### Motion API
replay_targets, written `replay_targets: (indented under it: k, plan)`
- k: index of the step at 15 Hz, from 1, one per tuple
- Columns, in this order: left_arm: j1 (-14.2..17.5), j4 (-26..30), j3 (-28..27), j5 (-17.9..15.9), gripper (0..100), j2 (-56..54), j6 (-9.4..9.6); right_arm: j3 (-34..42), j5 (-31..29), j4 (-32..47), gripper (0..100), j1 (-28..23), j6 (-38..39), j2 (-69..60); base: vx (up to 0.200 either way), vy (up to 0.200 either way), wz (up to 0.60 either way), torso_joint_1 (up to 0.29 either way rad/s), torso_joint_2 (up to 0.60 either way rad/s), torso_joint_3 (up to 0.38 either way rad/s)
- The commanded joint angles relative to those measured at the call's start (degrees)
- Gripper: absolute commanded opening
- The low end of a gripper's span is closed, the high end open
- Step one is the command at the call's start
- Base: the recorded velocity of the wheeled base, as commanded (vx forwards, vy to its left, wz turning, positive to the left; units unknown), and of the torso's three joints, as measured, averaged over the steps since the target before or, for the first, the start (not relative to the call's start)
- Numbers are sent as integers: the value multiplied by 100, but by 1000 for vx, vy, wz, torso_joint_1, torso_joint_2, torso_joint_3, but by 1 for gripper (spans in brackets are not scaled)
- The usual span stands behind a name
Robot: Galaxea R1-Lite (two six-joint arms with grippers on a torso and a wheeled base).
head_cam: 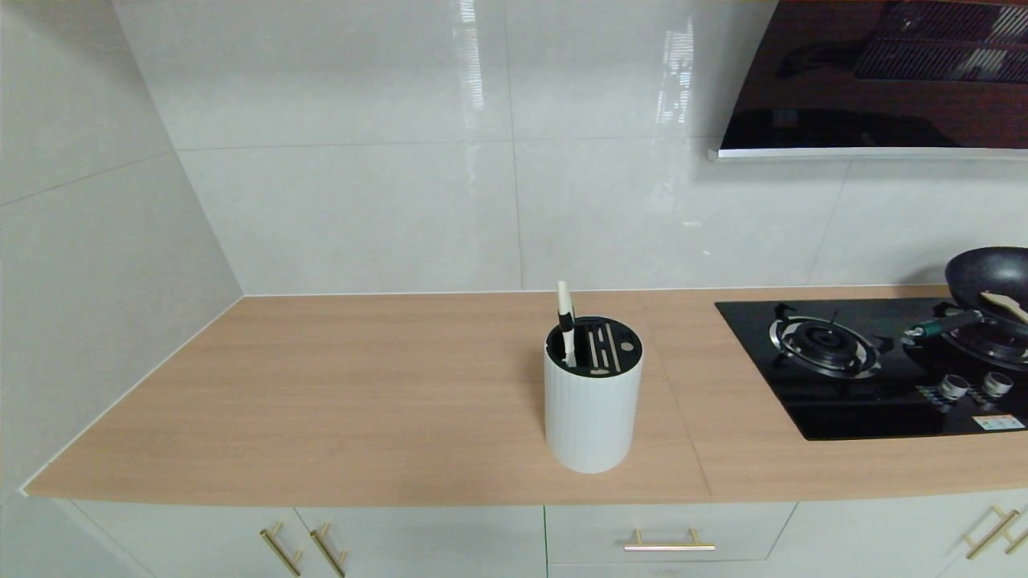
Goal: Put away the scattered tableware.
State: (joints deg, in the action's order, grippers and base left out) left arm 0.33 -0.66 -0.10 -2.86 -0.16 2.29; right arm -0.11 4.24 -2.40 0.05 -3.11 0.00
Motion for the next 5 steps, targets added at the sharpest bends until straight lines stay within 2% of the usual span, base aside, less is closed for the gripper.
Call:
replay_targets:
  k: [1,5]
  plan:
    - [2,-4,1,14,100,16,-45,-7,42,3,100,4,21,9,0,0,0,0,0,0]
    - [2,-4,1,14,100,16,-45,-7,33,3,100,4,21,0,0,0,0,0,0,0]
